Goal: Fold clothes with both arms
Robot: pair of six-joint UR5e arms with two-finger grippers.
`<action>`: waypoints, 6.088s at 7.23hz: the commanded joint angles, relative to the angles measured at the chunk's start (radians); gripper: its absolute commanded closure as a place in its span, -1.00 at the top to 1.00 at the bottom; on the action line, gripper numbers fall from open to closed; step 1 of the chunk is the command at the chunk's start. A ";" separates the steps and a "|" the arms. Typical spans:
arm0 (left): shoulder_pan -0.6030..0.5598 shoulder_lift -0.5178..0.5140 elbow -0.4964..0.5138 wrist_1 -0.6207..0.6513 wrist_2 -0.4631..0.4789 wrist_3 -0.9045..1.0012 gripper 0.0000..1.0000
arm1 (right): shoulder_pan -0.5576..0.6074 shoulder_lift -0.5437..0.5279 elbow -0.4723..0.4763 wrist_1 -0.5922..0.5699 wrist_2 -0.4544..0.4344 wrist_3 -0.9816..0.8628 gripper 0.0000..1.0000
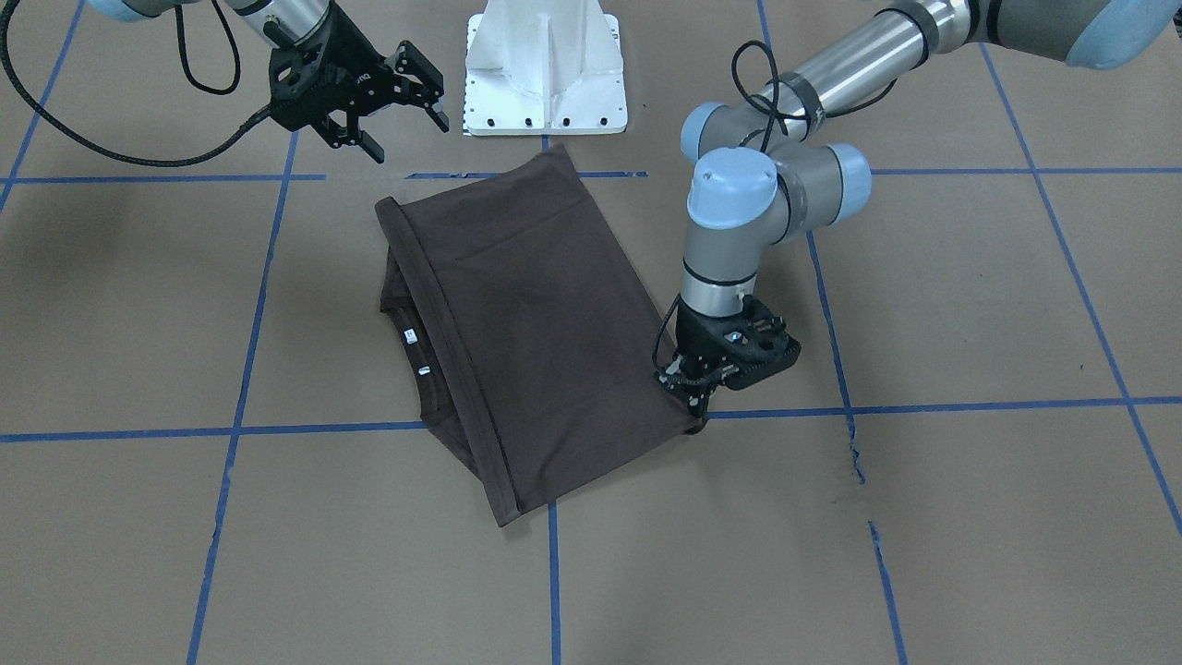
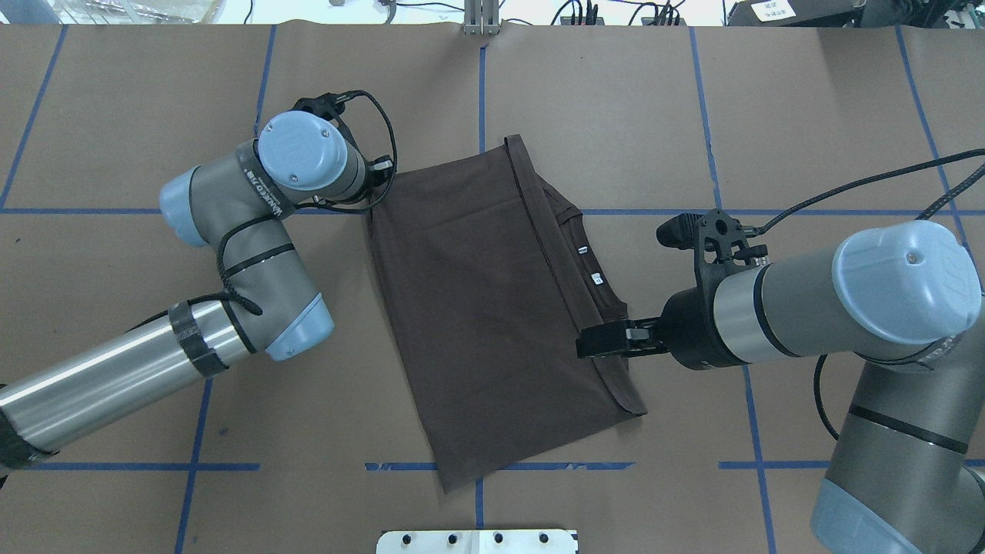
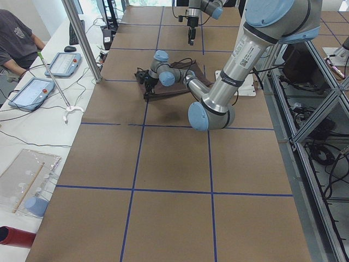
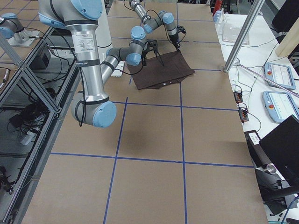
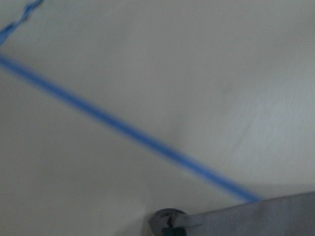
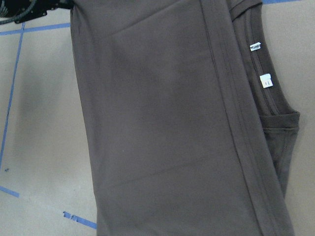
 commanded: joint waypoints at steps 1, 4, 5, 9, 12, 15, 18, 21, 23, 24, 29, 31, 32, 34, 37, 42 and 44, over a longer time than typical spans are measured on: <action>-0.054 -0.152 0.279 -0.204 0.002 0.100 -1.00 | -0.001 0.018 -0.019 0.000 0.000 0.000 1.00; -0.054 -0.219 0.380 -0.358 0.053 0.168 0.02 | -0.001 0.044 -0.022 -0.002 0.000 0.000 1.00; -0.054 -0.218 0.388 -0.362 0.083 0.196 0.99 | -0.002 0.047 -0.028 -0.006 0.000 0.000 1.00; -0.100 -0.122 0.130 -0.160 -0.109 0.206 1.00 | -0.001 0.050 -0.097 -0.017 -0.058 -0.011 1.00; -0.080 0.093 -0.361 0.139 -0.182 0.209 1.00 | -0.008 0.233 -0.242 -0.265 -0.064 -0.066 1.00; -0.011 0.169 -0.529 0.180 -0.197 0.207 1.00 | -0.099 0.398 -0.436 -0.378 -0.199 -0.081 1.00; -0.011 0.186 -0.527 0.175 -0.199 0.207 1.00 | -0.142 0.434 -0.458 -0.558 -0.199 -0.081 1.00; -0.007 0.187 -0.519 0.169 -0.200 0.206 1.00 | -0.160 0.422 -0.465 -0.609 -0.198 -0.084 1.00; -0.007 0.187 -0.514 0.166 -0.199 0.206 1.00 | -0.163 0.417 -0.470 -0.611 -0.195 -0.086 1.00; -0.007 0.187 -0.514 0.166 -0.199 0.206 1.00 | -0.162 0.416 -0.470 -0.611 -0.195 -0.087 1.00; -0.007 0.187 -0.519 0.166 -0.200 0.206 1.00 | -0.129 0.391 -0.464 -0.617 -0.189 -0.127 1.00; -0.004 0.183 -0.519 0.166 -0.199 0.204 1.00 | -0.110 0.373 -0.420 -0.691 -0.187 -0.185 1.00; 0.000 0.183 -0.516 0.166 -0.199 0.203 1.00 | -0.097 0.350 -0.384 -0.718 -0.187 -0.219 1.00; 0.000 0.181 -0.511 0.164 -0.197 0.203 1.00 | -0.102 0.293 -0.355 -0.710 -0.198 -0.222 1.00; -0.002 0.187 -0.510 0.161 -0.197 0.206 1.00 | -0.094 0.360 -0.335 -0.623 -0.195 -0.222 1.00; -0.002 0.187 -0.510 0.161 -0.197 0.206 1.00 | -0.111 0.423 -0.475 -0.595 -0.189 -0.224 1.00; -0.002 0.187 -0.511 0.163 -0.197 0.206 1.00 | -0.111 0.406 -0.476 -0.597 -0.183 -0.222 1.00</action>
